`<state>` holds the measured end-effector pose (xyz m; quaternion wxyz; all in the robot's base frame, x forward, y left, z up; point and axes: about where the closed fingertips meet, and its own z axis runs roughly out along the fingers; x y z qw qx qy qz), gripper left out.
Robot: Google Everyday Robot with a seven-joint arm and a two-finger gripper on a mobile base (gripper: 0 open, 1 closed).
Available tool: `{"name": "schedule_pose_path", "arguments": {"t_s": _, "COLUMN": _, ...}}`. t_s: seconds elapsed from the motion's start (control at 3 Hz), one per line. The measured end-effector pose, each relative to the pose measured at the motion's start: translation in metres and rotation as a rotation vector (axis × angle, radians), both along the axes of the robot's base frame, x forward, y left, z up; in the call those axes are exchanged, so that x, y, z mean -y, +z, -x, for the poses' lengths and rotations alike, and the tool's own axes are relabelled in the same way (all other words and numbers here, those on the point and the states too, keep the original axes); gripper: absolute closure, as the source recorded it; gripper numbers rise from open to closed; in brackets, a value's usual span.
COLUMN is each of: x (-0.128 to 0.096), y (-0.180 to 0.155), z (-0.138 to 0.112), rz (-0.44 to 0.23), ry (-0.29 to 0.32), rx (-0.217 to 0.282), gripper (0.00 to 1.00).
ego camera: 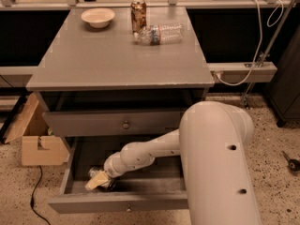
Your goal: Pick 7up can from middle drawer and place on counter
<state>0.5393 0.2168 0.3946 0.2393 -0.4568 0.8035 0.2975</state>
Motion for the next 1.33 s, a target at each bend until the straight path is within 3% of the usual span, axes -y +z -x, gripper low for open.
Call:
{"name": "schedule_pose_path", "arguments": {"t_s": 0.33, "x": -0.013, "y": -0.006, "z": 0.01, "rz": -0.023, "ry": 0.03, "rx": -0.022, "gripper": 0.0}}
{"name": "schedule_pose_path", "arguments": {"t_s": 0.67, "x": -0.019, "y": -0.012, "z": 0.016, "rz": -0.042, "ry": 0.039, "rx": -0.032, "gripper": 0.18}}
{"name": "schedule_pose_path", "arguments": {"t_s": 1.0, "x": -0.02, "y": -0.015, "z": 0.023, "rz": -0.071, "ry": 0.042, "rx": -0.041, "gripper": 0.49}}
{"name": "schedule_pose_path", "arguments": {"t_s": 1.33, "x": -0.018, "y": -0.014, "z": 0.025, "rz": -0.087, "ry": 0.041, "rx": -0.039, "gripper": 0.72}}
